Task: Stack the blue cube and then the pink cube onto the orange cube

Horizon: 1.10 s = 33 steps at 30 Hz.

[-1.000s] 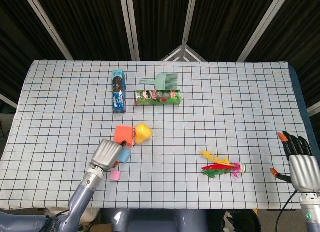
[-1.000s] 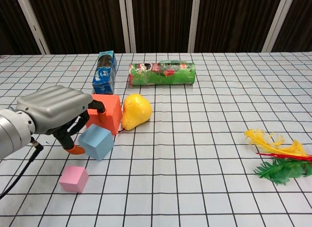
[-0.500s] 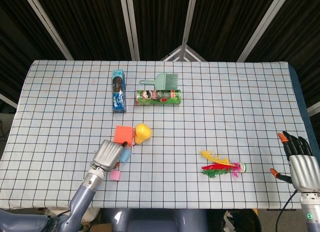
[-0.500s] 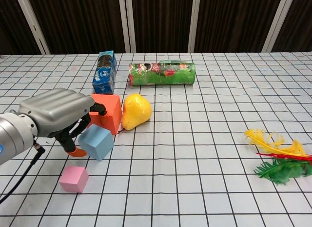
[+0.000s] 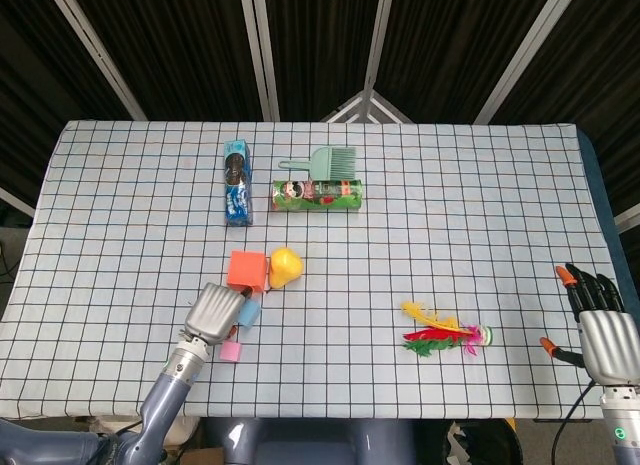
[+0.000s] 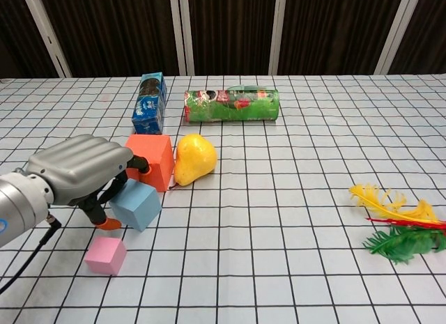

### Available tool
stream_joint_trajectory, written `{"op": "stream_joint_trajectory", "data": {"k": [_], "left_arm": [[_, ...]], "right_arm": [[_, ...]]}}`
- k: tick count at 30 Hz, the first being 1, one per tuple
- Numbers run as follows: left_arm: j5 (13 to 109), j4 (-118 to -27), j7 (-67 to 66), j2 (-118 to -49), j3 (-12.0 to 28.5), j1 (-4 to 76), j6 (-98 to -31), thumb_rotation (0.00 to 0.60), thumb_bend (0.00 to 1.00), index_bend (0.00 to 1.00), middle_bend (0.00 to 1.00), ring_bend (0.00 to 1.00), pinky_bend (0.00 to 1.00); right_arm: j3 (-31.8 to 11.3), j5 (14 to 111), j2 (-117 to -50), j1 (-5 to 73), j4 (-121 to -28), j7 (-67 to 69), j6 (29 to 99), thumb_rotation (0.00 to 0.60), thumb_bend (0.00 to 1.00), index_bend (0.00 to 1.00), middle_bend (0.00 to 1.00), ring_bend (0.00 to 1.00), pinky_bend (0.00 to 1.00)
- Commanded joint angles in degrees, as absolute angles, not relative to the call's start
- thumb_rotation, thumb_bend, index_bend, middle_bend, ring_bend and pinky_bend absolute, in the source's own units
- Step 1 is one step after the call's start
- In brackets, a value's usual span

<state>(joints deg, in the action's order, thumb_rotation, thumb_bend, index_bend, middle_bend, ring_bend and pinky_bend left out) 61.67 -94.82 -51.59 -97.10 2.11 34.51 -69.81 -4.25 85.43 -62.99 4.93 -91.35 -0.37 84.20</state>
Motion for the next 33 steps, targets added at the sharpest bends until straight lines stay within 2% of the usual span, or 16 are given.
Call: {"op": "stream_joint_trajectory", "data": {"k": [1,14,22,25,27,33], "left_arm": [[61.89,-94.38,-51.53,-97.35,2.1,34.47,-69.94,0.6,0.22,0.4,0.76,0.68,0.83],[63.43,-95.48,-49.75,-96.3,2.42,33.84,-70.81,0.6,0.24,0.45,0.76,0.68,0.83],[63.5,-105.64,-51.91,-90.42,3.68,33.26,-73.61,0.6,0.25,0.49,0.77,0.69,0.83],[61.52,-111.67,-54.95,-87.49,5.31,33.23,-75.74,0.6,0.26,0.49,0.77,0.69,0.83],[58.38,-115.66,-58.68,-85.84,7.76,33.72,-78.08,0.6,0.26,0.49,0.77,0.69,0.83],[46.92,-119.12,-65.64,-86.27,15.4,37.01,-82.67,0.6,0.26,0.49,0.77,0.69,0.84]], "right_arm": [[-4.22,85.31,-62.86,4.92,-91.39,-0.2,84.06,0.6,0.17,0.04,0.08,0.11,0.08],[-4.01,84.92,-62.66,5.14,-91.94,-0.58,83.14,0.6,0.17,0.04,0.08,0.11,0.08],[-3.98,84.7,-62.54,5.21,-92.18,-0.74,82.85,0.6,0.17,0.04,0.08,0.11,0.08],[-3.92,84.74,-62.52,5.22,-92.31,-0.82,82.8,0.6,0.17,0.04,0.08,0.11,0.08],[-3.84,84.84,-62.47,5.21,-92.45,-0.9,82.79,0.6,0.17,0.04,0.08,0.11,0.08],[-3.63,85.02,-62.43,5.25,-92.66,-1.11,82.61,0.6,0.17,0.04,0.08,0.11,0.08]]}}
